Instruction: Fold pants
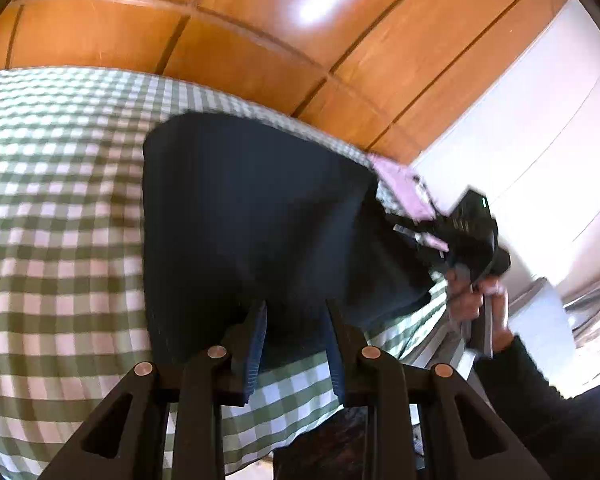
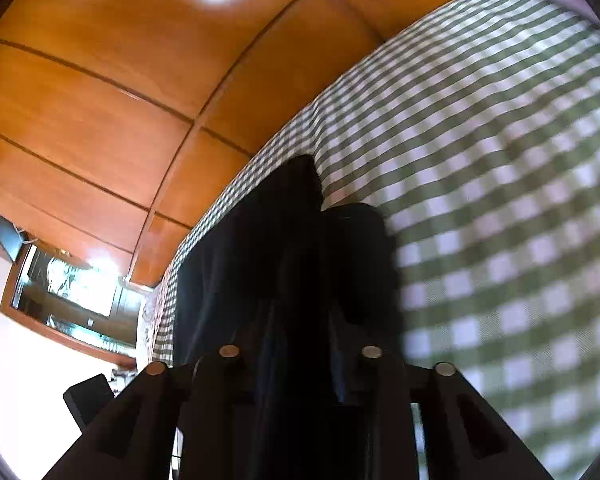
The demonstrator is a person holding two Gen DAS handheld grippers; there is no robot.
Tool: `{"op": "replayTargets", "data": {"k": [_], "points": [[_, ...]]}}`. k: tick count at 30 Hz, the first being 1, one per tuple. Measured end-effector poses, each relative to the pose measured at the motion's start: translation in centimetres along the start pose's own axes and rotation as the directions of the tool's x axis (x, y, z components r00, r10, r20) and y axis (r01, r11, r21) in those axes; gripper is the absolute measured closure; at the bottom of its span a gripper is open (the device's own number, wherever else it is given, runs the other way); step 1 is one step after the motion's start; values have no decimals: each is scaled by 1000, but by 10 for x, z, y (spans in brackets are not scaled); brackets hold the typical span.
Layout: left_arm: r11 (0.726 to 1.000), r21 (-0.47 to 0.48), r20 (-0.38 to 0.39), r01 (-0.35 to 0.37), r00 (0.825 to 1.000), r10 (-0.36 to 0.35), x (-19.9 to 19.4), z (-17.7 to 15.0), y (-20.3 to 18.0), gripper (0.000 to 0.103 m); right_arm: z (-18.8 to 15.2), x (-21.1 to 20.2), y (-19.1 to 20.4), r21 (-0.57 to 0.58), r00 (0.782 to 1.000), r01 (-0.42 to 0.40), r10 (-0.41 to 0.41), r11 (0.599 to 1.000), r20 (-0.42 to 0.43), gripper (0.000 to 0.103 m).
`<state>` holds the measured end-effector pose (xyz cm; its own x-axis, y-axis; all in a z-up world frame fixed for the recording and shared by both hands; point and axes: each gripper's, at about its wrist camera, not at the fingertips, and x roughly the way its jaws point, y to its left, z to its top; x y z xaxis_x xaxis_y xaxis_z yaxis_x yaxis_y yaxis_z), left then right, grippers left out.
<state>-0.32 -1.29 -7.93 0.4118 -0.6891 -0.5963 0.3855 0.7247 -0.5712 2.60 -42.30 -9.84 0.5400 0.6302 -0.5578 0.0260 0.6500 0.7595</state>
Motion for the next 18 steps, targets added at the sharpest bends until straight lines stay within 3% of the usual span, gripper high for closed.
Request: {"op": "replayTargets", "data": {"k": [3, 8, 13, 18], "points": [[1000, 5, 28, -22, 999, 22, -8, 4, 3, 76, -16, -32, 5, -4, 1000, 7, -7, 1000, 29, 73], [998, -17, 29, -53, 998, 53, -12, 2, 11, 76, -56, -63, 18, 5, 1000, -21, 21, 1000, 6, 73], [998, -32, 34, -55, 998, 56, -15, -1, 15, 75, -83, -63, 22, 70, 997, -71, 74, 995, -32, 70], [998, -12, 28, -66, 997, 66, -13, -2, 11, 75, -84, -40, 5, 160, 998, -61, 65, 985, -20, 70]]}}
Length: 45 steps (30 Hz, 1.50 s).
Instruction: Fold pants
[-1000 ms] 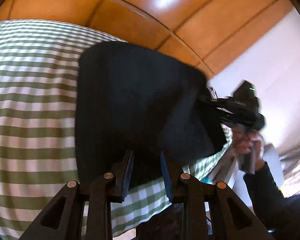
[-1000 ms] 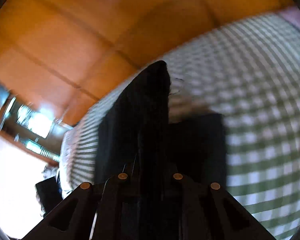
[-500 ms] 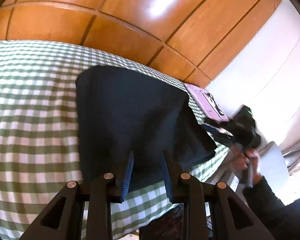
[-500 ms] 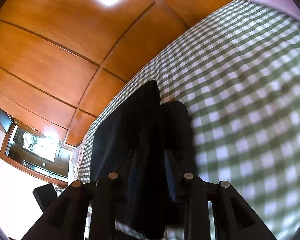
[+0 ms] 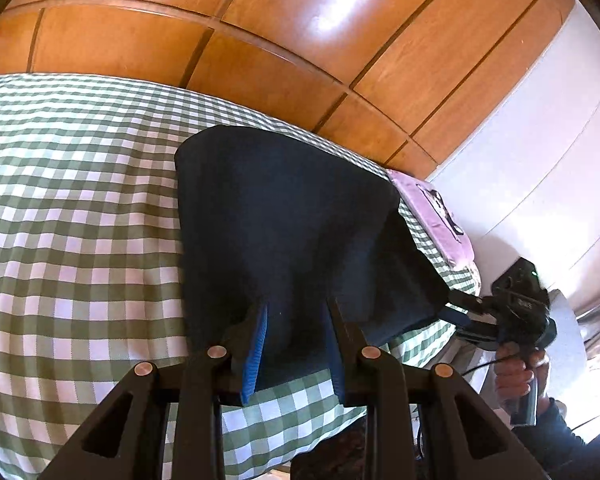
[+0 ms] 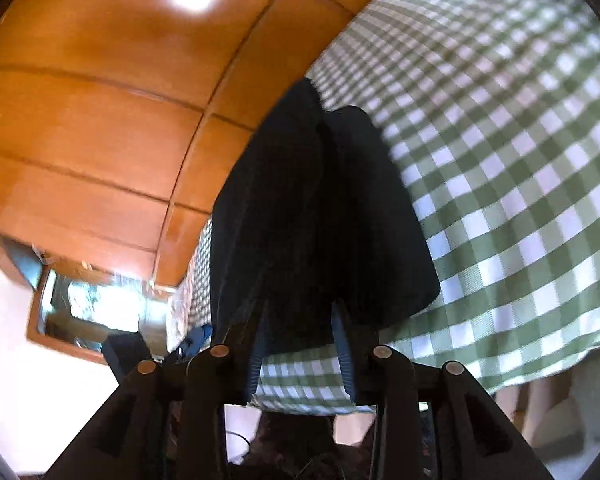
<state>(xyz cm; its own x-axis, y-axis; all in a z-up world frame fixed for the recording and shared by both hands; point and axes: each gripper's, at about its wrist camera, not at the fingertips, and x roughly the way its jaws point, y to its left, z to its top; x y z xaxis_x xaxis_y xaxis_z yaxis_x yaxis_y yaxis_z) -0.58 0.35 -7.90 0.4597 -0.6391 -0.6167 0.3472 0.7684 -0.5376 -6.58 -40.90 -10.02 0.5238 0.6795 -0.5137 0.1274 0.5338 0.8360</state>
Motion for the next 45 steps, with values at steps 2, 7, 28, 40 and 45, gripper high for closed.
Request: {"op": "replayTargets", "data": {"k": [2, 7, 28, 40, 45], "points": [[1000, 16, -2, -9, 1000, 9, 0, -2, -2, 75, 2, 7, -4, 4, 999, 32, -32, 999, 2, 71], [999, 45, 13, -6, 1000, 6, -6, -5, -9, 75, -3, 3, 14, -93, 995, 88, -85, 992, 45, 95], [979, 94, 71, -179, 982, 173, -7, 31, -18, 73, 21, -30, 43, -229, 957, 277, -246, 933, 155, 68], [914, 124, 92, -386, 922, 376, 35, 71, -29, 73, 81, 70, 85, -314, 907, 414, -359, 854, 219, 62], [912, 139, 57, -387, 922, 382, 52, 69, -28, 73, 98, 83, 85, -322, 875, 478, -413, 817, 251, 62]]}}
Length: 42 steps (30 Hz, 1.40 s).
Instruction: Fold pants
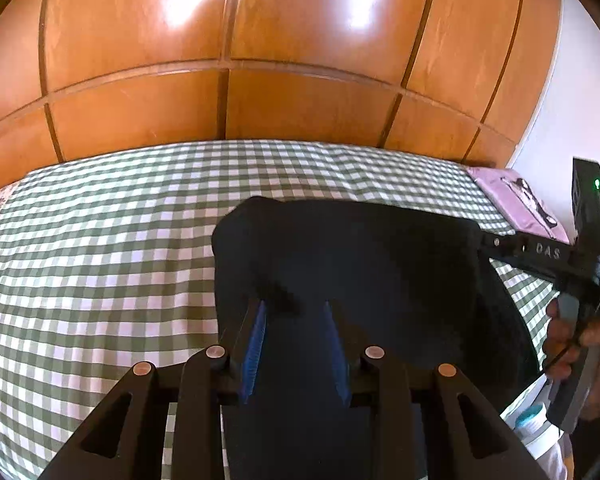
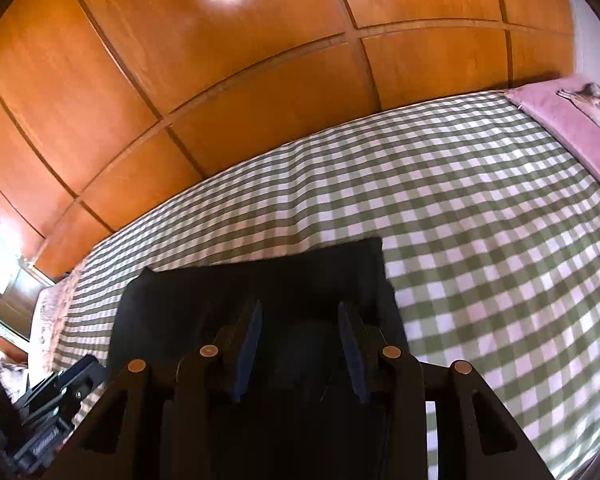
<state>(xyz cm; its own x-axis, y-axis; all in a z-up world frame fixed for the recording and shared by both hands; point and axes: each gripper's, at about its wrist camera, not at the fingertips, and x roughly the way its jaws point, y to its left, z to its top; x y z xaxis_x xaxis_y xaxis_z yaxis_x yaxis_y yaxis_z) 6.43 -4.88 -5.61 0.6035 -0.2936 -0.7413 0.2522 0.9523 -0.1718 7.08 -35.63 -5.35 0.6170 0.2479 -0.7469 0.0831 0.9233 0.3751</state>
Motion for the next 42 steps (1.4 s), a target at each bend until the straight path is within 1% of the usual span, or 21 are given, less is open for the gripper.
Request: {"op": "replayTargets", "data": {"k": [3, 6, 14, 17, 21, 22, 24, 25, 26, 29, 30, 32, 33, 35, 38, 40, 41, 42], "points": [[1000, 9, -14, -12, 1000, 12, 10, -2, -2, 73, 4, 7, -4, -7, 999, 42, -42, 999, 1, 62], [1000, 22, -20, -23, 1000, 23, 16, -3, -3, 73, 5, 16, -9, -3, 999, 43, -43, 999, -17, 62], [999, 30, -45, -26, 999, 27, 32, -6, -4, 72, 6, 42, -13, -38, 996, 79, -80, 996, -24, 61], [999, 28, -54, -18, 998, 19, 40, -10, -3, 71, 6, 54, -13, -64, 995, 101, -102, 993, -21, 61], [1000, -1, -31, -2, 1000, 2, 40, -15, 2, 71, 9, 63, -14, -72, 994, 107, -109, 992, -28, 61], [1000, -13, -29, 8, 1000, -8, 38, -15, 4, 71, 9, 62, -14, -71, 994, 102, -104, 992, -25, 61], [997, -54, -24, 56, 998, -57, 31, -14, 11, 71, 8, 59, -14, -72, 995, 99, -100, 993, -20, 61], [991, -86, -19, 98, 995, -100, 26, -12, 18, 71, 9, 55, -14, -73, 995, 92, -94, 993, -18, 59], [987, -106, -13, 124, 992, -126, 22, -10, 24, 71, 10, 51, -14, -66, 997, 81, -82, 995, -15, 58], [970, -177, 8, 168, 986, -169, 12, -1, 49, 69, 12, 32, -21, -18, 1000, 21, -21, 1000, -9, 55], [962, -201, 7, 185, 982, -188, 12, 2, 58, 67, 11, 24, -24, -2, 1000, 16, -16, 1000, -1, 53], [941, -267, -4, 209, 976, -218, 18, 9, 79, 59, 8, 10, -30, 20, 1000, 11, -11, 1000, 15, 51], [931, -291, -10, 222, 972, -235, 23, 12, 86, 57, 6, 5, -32, 26, 1000, 4, -5, 1000, 15, 48], [914, -333, -34, 233, 965, -259, 35, 19, 98, 45, -4, -4, -39, 51, 1000, -17, 17, 999, -2, 48], [885, -371, -51, 283, 945, -323, 53, 26, 105, 38, -21, -15, -48, 81, 998, -58, 60, 995, -20, 46], [869, -396, -79, 297, 932, -355, 70, 31, 109, 33, -33, -15, -50, 93, 993, -102, 107, 990, -52, 46], [855, -424, -99, 300, 923, -373, 79, 31, 111, 34, -38, -15, -47, 87, 991, -110, 115, 990, -61, 46], [833, -453, -105, 317, 909, -403, 87, 31, 113, 34, -43, -15, -44, 68, 991, -109, 113, 992, -65, 46]]}}
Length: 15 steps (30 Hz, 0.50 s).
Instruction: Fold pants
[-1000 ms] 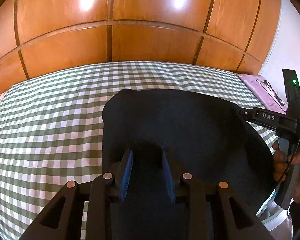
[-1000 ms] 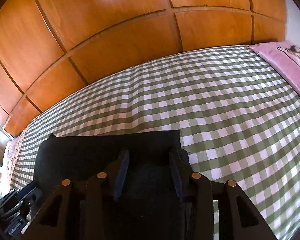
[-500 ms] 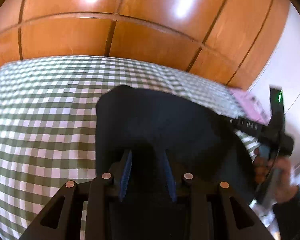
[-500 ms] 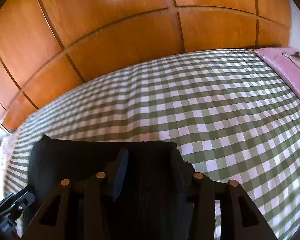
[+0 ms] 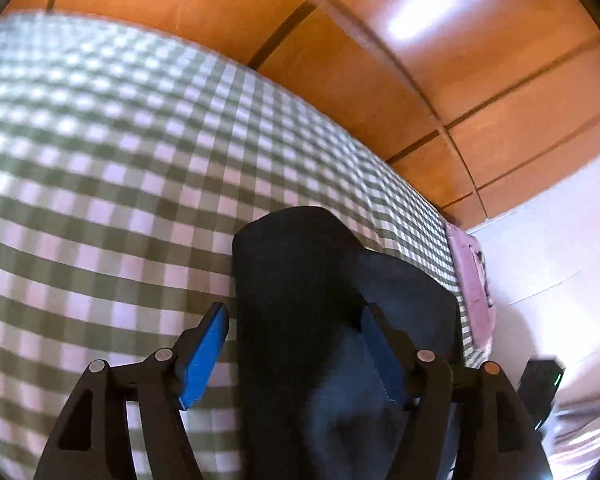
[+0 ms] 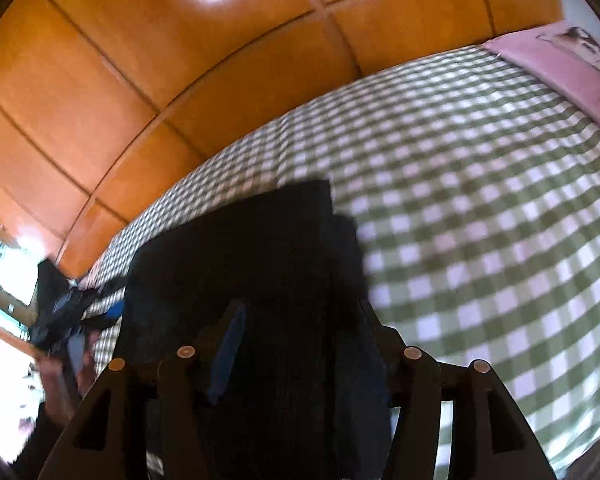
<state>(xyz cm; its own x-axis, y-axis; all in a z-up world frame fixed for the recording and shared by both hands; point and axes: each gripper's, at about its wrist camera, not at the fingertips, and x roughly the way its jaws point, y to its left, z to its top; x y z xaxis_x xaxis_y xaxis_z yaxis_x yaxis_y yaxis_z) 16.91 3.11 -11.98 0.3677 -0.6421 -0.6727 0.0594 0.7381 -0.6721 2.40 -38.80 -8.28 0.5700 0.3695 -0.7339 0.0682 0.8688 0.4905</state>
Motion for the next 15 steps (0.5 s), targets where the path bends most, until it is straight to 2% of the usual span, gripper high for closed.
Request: {"op": "replayTargets", "data": {"k": [2, 3, 4, 5, 7, 9, 11, 13, 15], "points": [[999, -37, -35, 35, 999, -36, 12, 5, 7, 34, -5, 3, 4, -44, 1000, 29, -29, 999, 5, 49], [998, -54, -62, 39, 997, -43, 19, 7, 10, 35, -7, 6, 5, -57, 999, 42, -41, 998, 7, 57], [997, -62, -77, 46, 996, -51, 22, 7, 11, 41, -7, 8, 7, -66, 999, 47, -47, 997, 5, 64], [997, -51, -72, 52, 996, -56, 21, 6, 9, 47, -7, 10, 8, -81, 999, 51, -51, 995, 5, 66], [999, 14, -16, 51, 999, -51, 8, 2, -4, 60, -7, 9, 13, -110, 997, 72, -71, 991, 15, 78], [991, 131, 80, 22, 996, -33, -12, -8, -30, 61, -6, 8, 17, -132, 997, 79, -76, 988, 24, 83], [968, 236, 150, -89, 987, 54, -21, -22, -52, 61, -8, 8, 12, -129, 997, 82, -80, 988, 21, 83], [912, 308, 188, -269, 957, 219, -4, -31, -61, 62, -10, 13, 7, -117, 997, 72, -70, 991, 21, 83], [869, 341, 189, -358, 932, 310, 18, -34, -57, 61, -13, 17, 6, -122, 998, 65, -62, 990, 28, 82]]}}
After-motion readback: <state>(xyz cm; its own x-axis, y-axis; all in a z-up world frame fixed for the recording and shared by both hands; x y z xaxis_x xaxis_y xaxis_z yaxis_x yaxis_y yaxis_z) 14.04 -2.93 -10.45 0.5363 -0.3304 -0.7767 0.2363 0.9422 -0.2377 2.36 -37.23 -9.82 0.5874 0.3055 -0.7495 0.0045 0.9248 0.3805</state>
